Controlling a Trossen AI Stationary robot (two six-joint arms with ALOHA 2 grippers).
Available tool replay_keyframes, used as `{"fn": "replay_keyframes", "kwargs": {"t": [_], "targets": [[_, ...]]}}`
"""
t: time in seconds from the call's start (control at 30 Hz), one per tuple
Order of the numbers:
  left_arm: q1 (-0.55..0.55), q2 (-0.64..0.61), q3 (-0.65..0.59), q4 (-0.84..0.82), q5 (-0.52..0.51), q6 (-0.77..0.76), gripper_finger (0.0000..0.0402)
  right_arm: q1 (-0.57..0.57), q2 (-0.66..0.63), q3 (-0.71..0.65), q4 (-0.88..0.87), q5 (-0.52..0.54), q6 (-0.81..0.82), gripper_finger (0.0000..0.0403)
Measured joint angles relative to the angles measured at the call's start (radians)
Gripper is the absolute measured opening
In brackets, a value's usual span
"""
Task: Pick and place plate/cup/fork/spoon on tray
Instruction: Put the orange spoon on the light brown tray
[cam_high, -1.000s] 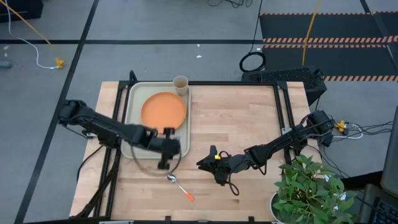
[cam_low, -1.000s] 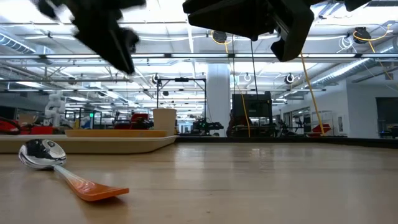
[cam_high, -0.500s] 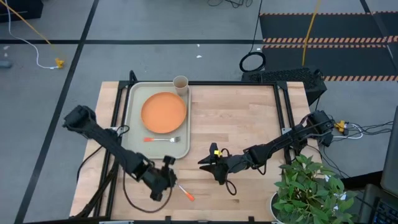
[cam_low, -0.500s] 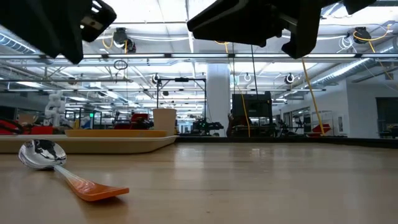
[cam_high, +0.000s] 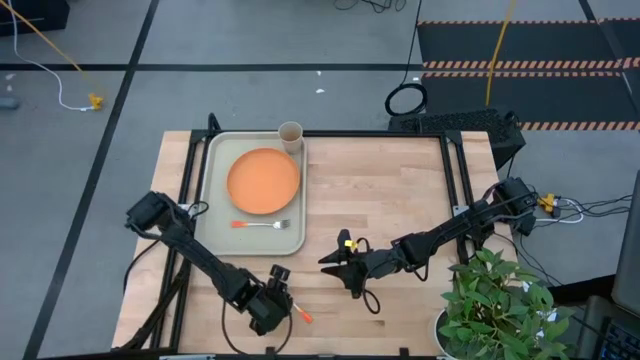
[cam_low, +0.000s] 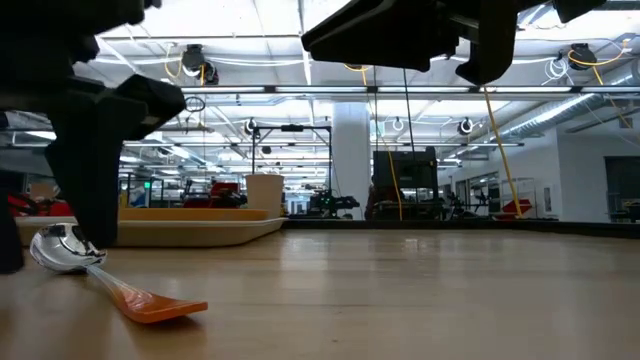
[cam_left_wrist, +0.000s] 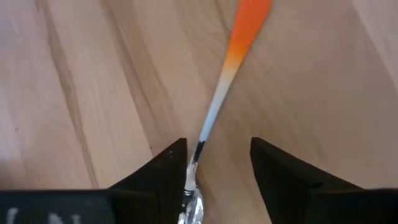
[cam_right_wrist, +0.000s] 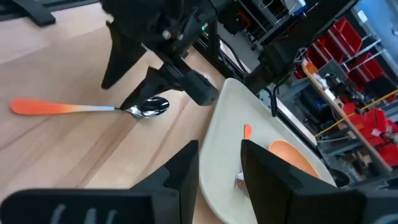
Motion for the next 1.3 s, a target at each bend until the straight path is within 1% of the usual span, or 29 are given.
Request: {"fn": "replay_keyframes", "kwargs": {"t": [0.17,0.27,0.43,0.53,0.7,0.8,0.87,0.97,1.13,1.2,1.3], "targets": [[0.015,0.005,0.000,-0.001,-0.008,-0.009,0.0128,0.007,0.000,0.000,0.000,0.000,0.032,0.0114],[0.027,0.005,-0.002,-0.012,0.014,0.008,0.0104,0.021,0.000,0.000,0.000,0.001,0.020,0.0114],[0.040,0.016,-0.002,-0.007,0.054,0.043,0.0075,0.036,0.000,0.000,0.001,0.005,0.016,0.0114],[0.042,0.036,0.001,0.000,0.067,0.071,0.0060,0.039,0.000,0.000,0.002,0.009,-0.015,0.0114],[0.047,0.051,0.001,0.003,0.059,0.091,0.0031,0.040,0.000,0.000,0.009,0.009,-0.029,0.0114],[0.049,0.032,0.000,-0.008,0.059,0.096,0.0010,0.040,0.000,0.000,0.007,0.049,-0.029,0.0114],[0.050,0.019,-0.003,-0.011,0.040,0.107,0.0008,0.040,0.000,0.000,0.003,0.065,-0.029,0.0114],[0.056,-0.006,-0.008,-0.030,-0.017,0.126,0.0013,0.040,0.000,0.000,0.000,0.083,-0.027,0.0114],[0.065,-0.059,-0.005,-0.085,-0.075,0.132,0.0009,0.035,0.000,0.000,0.000,0.083,0.059,0.0114],[0.077,-0.075,-0.006,-0.096,-0.103,0.133,0.0005,0.029,0.000,0.000,0.001,0.084,0.123,0.0114],[0.094,-0.105,-0.006,-0.103,-0.141,0.139,0.0007,0.019,0.001,0.000,0.033,0.083,0.280,0.0114]]}}
